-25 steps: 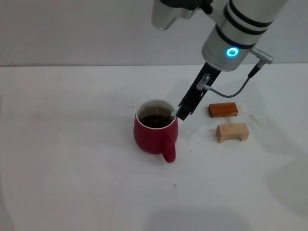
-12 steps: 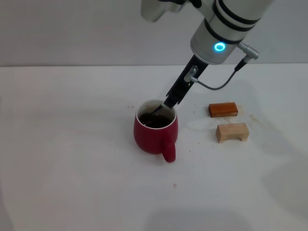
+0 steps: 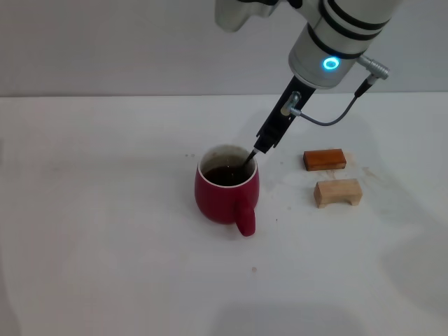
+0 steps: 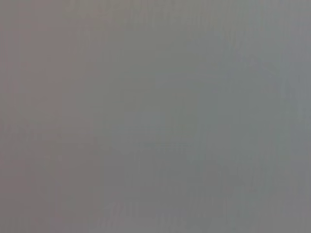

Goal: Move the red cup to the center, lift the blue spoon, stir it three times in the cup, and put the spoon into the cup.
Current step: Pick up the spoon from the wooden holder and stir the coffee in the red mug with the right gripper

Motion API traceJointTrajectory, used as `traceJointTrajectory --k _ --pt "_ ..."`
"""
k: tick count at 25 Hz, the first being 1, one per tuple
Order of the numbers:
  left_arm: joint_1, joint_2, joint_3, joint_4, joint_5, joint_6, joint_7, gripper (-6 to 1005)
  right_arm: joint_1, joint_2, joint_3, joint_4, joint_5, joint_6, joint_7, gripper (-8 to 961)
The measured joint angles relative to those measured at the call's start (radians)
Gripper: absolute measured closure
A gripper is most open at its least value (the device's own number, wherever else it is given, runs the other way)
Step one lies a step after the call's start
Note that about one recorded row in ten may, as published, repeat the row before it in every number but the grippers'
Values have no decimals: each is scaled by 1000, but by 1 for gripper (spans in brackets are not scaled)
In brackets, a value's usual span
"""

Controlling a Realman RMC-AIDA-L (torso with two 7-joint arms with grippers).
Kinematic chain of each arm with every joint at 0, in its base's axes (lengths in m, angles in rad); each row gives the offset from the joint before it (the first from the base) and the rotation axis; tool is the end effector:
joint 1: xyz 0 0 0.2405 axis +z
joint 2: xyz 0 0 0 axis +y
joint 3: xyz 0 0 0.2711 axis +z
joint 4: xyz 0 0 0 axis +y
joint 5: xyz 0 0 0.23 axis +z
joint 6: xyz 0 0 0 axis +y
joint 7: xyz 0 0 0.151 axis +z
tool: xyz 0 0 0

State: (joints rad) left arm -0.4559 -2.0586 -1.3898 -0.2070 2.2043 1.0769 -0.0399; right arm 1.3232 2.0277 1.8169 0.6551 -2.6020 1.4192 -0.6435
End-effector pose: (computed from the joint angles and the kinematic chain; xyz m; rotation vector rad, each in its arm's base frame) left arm -0.4014 0.3706 0.0537 -1.0215 -0.6944 -0.6444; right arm 0.0468 0.4689 -0.0572 -2.7137 0.5767 -0.6750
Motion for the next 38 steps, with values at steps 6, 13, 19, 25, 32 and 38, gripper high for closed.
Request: traceJointTrajectory --k 6,13,19,25,32,38 --pt "-4 0 -1 0 -3 0 0 135 15 11 -1 0 2 43 -29 828" --pt "-5 0 -2 0 -5 0 0 135 41 31 -3 -1 27 58 -48 828" --pt "-4 0 -2 0 -5 0 0 135 54 38 1 -1 34 21 -46 828" --pt "-4 0 -2 0 -6 1 0 135 54 34 3 -2 8 -45 -20 828" --pt "-4 0 -2 0 -6 1 -10 135 56 28 -4 -1 -60 -33 -3 828" --pt "-4 0 -2 0 -6 2 -11 135 56 27 1 7 -53 30 -27 828"
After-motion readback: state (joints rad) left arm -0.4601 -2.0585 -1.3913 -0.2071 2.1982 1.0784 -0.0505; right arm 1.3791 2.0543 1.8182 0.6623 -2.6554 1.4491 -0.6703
